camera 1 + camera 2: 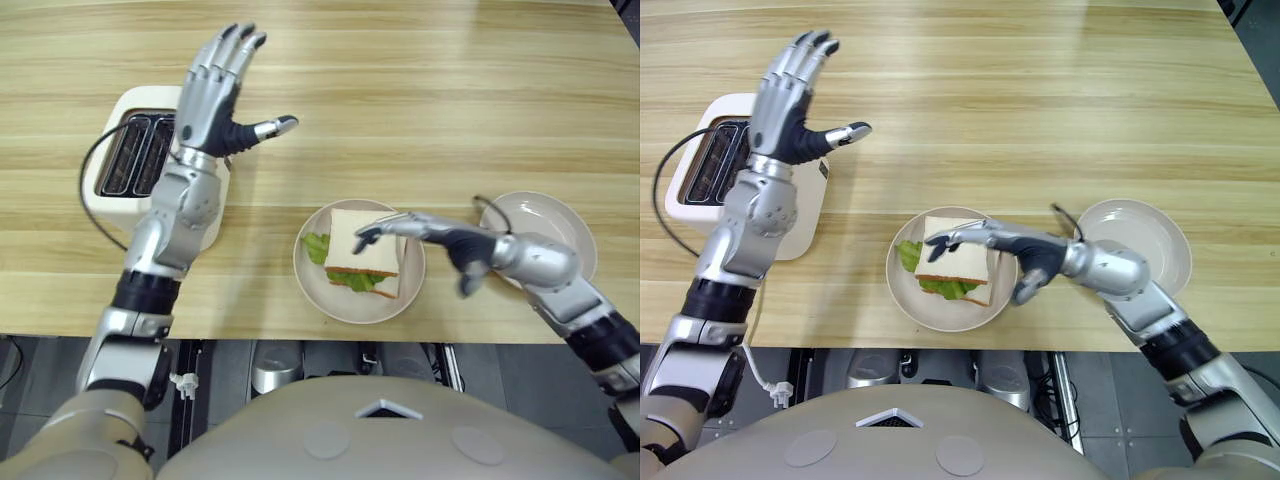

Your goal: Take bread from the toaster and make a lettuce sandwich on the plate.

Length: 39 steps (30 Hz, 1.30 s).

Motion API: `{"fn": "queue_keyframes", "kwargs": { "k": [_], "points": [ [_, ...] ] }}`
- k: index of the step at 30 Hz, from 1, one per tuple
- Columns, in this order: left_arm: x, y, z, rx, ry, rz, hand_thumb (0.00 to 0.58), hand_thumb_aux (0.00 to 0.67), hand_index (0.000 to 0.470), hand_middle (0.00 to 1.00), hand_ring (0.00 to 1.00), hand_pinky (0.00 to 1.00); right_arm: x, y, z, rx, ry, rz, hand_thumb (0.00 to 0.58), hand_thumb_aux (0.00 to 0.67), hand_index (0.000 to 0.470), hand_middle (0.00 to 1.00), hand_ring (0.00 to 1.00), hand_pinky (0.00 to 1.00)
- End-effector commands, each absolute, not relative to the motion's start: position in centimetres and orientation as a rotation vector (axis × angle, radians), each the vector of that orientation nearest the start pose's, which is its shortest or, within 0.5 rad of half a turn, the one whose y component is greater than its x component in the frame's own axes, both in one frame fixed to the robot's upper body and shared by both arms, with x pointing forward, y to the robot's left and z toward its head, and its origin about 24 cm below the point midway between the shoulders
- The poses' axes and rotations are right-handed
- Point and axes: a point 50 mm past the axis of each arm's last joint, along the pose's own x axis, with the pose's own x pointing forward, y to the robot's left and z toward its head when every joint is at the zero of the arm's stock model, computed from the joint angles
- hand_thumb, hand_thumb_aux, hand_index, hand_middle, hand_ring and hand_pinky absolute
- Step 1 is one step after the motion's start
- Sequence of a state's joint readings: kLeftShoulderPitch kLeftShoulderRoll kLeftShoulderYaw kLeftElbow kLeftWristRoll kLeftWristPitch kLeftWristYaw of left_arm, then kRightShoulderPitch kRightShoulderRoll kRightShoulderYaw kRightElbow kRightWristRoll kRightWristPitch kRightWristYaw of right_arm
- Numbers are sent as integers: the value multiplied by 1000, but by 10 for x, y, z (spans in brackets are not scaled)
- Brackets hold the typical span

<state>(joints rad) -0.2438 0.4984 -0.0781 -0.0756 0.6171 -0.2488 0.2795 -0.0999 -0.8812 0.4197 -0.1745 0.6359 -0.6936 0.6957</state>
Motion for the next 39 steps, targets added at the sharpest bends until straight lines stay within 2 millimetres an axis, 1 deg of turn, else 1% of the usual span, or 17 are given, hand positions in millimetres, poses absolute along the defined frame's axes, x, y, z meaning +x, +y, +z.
{"fn": "queue_keyframes", "kwargs": {
  "k": [1,3,4,5,7,10,12,15,17,19,21,23,28,31,33,36,39],
  "points": [
    [248,179,170,785,-733,-41,580,670,460,1000,1000,1000,214,-190,145,-6,-502,1124,580,670,460,1000,1000,1000],
    [233,169,161,549,-634,-264,580,670,460,1000,1000,1000,215,-203,128,68,-381,1118,580,670,460,1000,1000,1000],
    [223,163,152,448,-561,-423,580,670,460,1000,1000,1000,212,-210,116,103,-281,1140,580,670,460,1000,1000,1000],
    [213,159,143,374,-496,-564,580,670,460,1000,1000,1000,207,-216,105,113,-200,1155,580,670,460,1000,1000,1000],
    [196,158,123,328,-377,-757,580,670,460,1000,1000,1000,197,-228,84,64,-36,1190,580,670,460,1000,1000,1000],
    [179,165,97,266,-220,-894,580,670,460,1000,1000,1000,183,-240,60,-83,152,1237,580,670,460,1000,1000,1000],
    [167,170,81,261,-122,-964,580,670,460,1000,1000,1000,176,-242,51,-141,238,1283,580,670,460,1000,1000,1000],
    [158,173,63,274,-8,-1055,580,670,460,1000,1000,1000,170,-246,39,-219,343,1327,580,670,460,1000,1000,1000],
    [156,176,51,324,63,-1089,580,670,460,1000,1000,1000,167,-251,30,-288,416,1341,580,670,460,1000,1000,1000],
    [156,180,38,420,128,-1109,580,670,460,1000,1000,1000,166,-256,21,-386,484,1347,580,670,460,1000,1000,1000],
    [160,185,21,638,193,-1110,580,670,460,1000,1000,1000,169,-257,13,-510,516,1337,580,670,460,1000,1000,1000],
    [166,185,9,837,210,-1109,580,670,460,1000,1000,1000,174,-253,7,-663,492,1326,580,670,460,1000,1000,1000],
    [173,173,-15,1183,173,-1144,580,670,460,1000,1000,1000,185,-230,-3,-929,363,1359,580,670,460,1000,1000,1000],
    [175,166,-27,1293,160,-1194,580,670,460,1000,1000,1000,189,-223,-9,-1038,314,1385,580,670,460,1000,1000,1000],
    [171,162,-36,1334,177,-1254,580,670,460,1000,1000,1000,188,-216,-13,-1080,293,1427,580,670,460,1000,1000,1000],
    [166,155,-43,1348,182,-1321,580,670,460,1000,1000,1000,180,-206,-18,-1102,271,1495,580,670,460,1000,1000,1000],
    [168,146,-42,1340,155,-1330,580,670,460,1000,1000,1000,177,-199,-18,-1122,252,1533,580,670,460,1000,1000,1000]
  ]
}}
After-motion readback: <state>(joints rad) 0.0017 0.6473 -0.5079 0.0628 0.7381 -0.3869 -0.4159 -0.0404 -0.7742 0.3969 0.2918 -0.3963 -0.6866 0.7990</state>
